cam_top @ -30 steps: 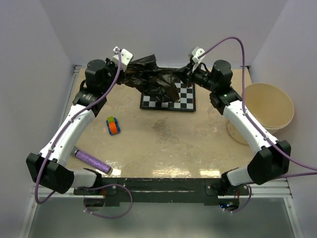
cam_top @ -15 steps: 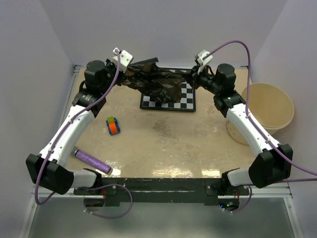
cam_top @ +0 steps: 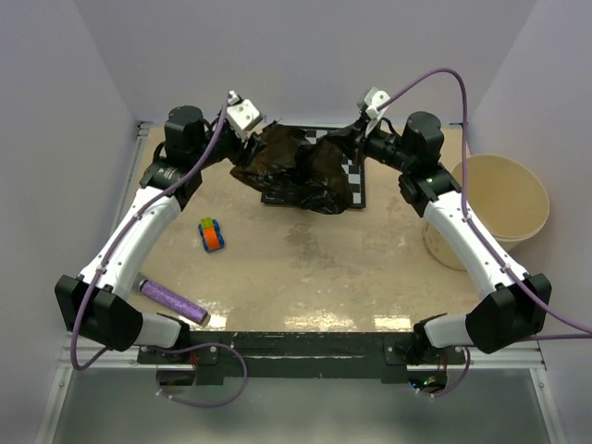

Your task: Put the trash bags into the trash bin

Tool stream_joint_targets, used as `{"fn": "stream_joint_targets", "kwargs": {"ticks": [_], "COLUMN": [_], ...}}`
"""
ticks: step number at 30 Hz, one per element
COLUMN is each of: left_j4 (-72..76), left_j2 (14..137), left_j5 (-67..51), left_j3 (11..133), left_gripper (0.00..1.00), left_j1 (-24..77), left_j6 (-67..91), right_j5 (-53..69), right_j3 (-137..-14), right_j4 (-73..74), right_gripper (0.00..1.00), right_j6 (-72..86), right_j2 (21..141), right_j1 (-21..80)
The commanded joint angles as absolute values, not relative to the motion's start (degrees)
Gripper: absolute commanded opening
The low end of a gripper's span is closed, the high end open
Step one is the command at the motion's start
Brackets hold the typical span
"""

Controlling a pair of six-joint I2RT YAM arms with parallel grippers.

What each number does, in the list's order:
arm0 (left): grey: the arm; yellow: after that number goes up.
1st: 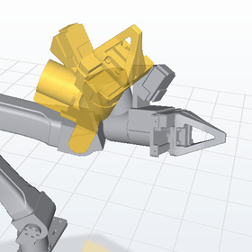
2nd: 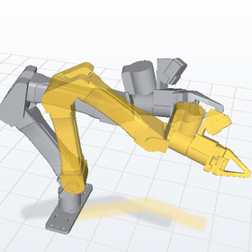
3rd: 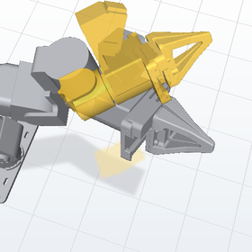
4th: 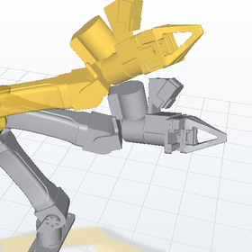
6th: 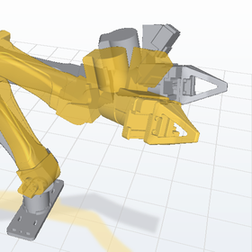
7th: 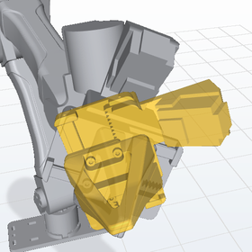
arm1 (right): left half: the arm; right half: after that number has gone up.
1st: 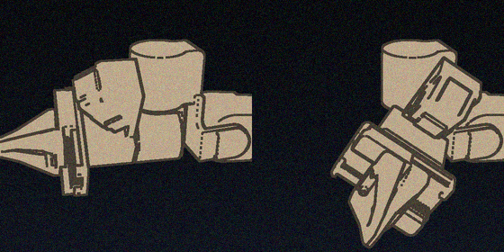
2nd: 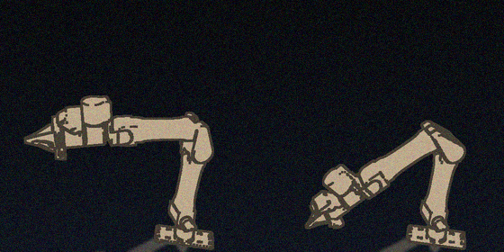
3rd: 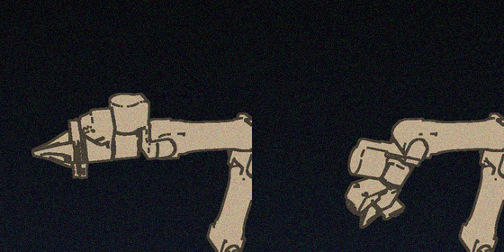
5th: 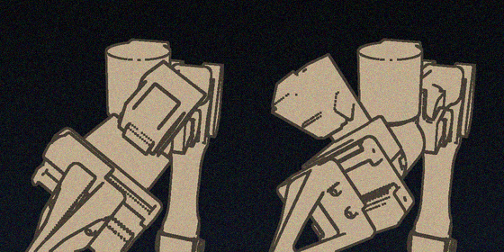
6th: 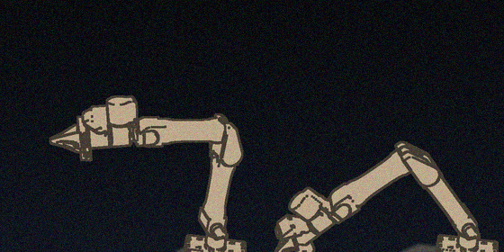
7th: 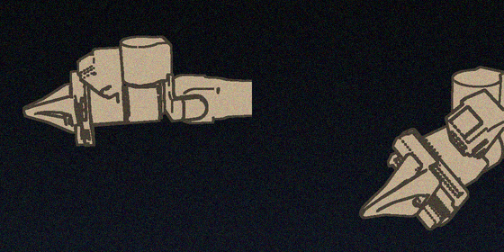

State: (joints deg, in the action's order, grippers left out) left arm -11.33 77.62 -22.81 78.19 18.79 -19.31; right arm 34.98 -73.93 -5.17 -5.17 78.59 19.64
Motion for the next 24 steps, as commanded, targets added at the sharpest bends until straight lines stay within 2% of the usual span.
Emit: {"fn": "stream_joint_targets", "kwargs": {"ticks": [1, 2, 3, 10, 14, 15, 16, 17, 19, 20, 24], "left_j4": [-12.65, -13.18, -14.40, -18.63, -26.43, -28.80, -31.35, -32.77, -34.01, -33.67, -21.05], "left_j2": [81.29, 82.17, 83.22, 90.78, 97.72, 99.74, 101.76, 103.17, 104.76, 104.33, 94.78], "left_j5": [-31.89, -32.60, -33.30, -34.80, -38.31, -39.97, -41.90, -42.36, -39.05, -37.20, -22.71], "left_j3": [84.36, 85.68, 87.35, 94.04, 101.93, 104.56, 107.20, 109.05, 111.44, 111.18, 99.88], "left_gripper": [0.64, 0.68, 0.79, 0.81, 0.76, 0.65, 0.42, 0.27, 0.07, 0.00, 0.00], "left_j1": [18.90, 19.07, 19.25, 19.86, 21.09, 21.18, 21.18, 21.27, 21.27, 21.18, 20.13], "left_j6": [-20.13, -20.47, -21.09, -26.01, -27.51, -27.68, -27.69, -26.47, -23.04, -22.24, -18.91], "right_j5": [37.79, 37.79, 37.88, 38.50, 37.71, 37.18, 36.74, 35.61, 28.61, 25.69, 11.99], "right_j3": [-78.39, -78.75, -79.19, -80.68, -81.12, -81.21, -81.04, -80.86, -80.33, -80.16, -79.28], "right_j4": [-5.19, -4.66, -4.22, -2.11, -1.06, -0.79, -0.44, -0.18, -0.61, -0.70, -1.14], "right_gripper": [0.00, 0.00, 0.00, 0.00, 0.00, 0.00, 0.00, 0.00, 0.00, 0.00, 0.00], "right_j6": [-6.94, -8.07, -8.87, -11.87, -12.92, -13.18, -13.27, -13.10, -10.30, -8.98, -6.94], "right_j2": [77.52, 77.43, 77.34, 76.47, 76.11, 76.03, 75.76, 75.50, 75.15, 74.97, 73.83], "right_j1": [20.74, 21.00, 21.09, 21.62, 21.71, 21.71, 21.62, 21.71, 21.45, 20.92, 20.04]}}
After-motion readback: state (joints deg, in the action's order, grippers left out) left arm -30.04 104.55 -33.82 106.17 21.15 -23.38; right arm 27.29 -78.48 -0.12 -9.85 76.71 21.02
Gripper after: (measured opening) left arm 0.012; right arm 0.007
